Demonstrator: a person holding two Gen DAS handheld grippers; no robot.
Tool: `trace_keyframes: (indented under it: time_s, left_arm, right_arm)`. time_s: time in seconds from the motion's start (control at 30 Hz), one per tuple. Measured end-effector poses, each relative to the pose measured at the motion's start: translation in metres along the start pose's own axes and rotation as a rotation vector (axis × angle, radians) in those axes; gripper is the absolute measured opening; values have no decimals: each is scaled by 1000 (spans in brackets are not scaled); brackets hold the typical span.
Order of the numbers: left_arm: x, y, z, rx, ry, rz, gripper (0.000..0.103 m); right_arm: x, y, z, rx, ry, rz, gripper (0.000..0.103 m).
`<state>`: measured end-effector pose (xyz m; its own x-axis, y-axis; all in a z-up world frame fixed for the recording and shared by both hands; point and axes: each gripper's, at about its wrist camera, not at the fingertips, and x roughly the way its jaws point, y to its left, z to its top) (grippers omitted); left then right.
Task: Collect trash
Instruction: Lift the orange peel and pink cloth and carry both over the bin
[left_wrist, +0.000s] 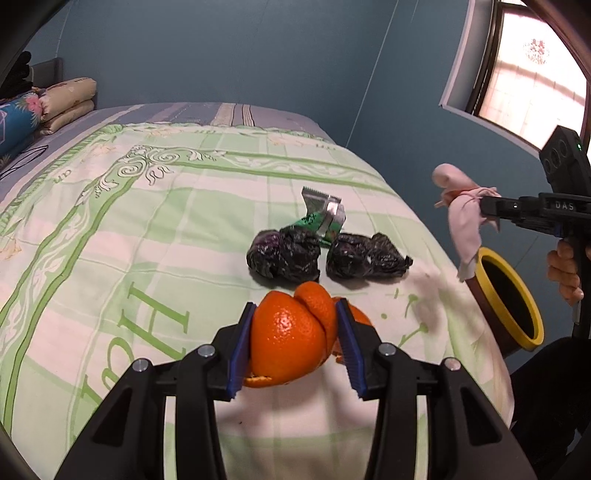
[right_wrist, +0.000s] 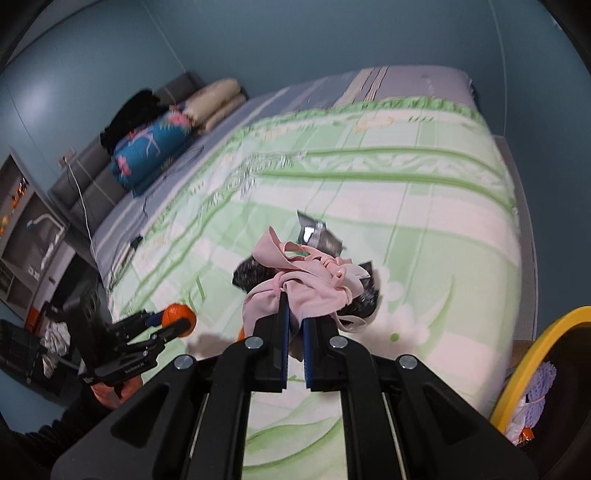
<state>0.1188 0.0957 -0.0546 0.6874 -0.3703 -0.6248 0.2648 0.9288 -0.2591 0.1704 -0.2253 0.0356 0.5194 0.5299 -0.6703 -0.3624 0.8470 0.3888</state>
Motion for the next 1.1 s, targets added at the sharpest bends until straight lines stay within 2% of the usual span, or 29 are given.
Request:
trace_keyframes:
  time_s: [0.4,0.67,0.97,1.1]
  left_arm:
    - [-35,-25,20,-9,-85,13,41]
    - [-49,-76,35,94,-123,53,41]
    - [-53,-145,54,181,-139,-34,41]
    - [-54,-174,60,209,-153,-51,41]
  right_arm:
    - [-60,-15,-3,19,-92,-42,5]
    - [-104,-30,-17,34,-149,-76,5]
    - [-149,-50,-29,61,-214,-113,5]
    - [-168,-60,-35,72,-243,-135,5]
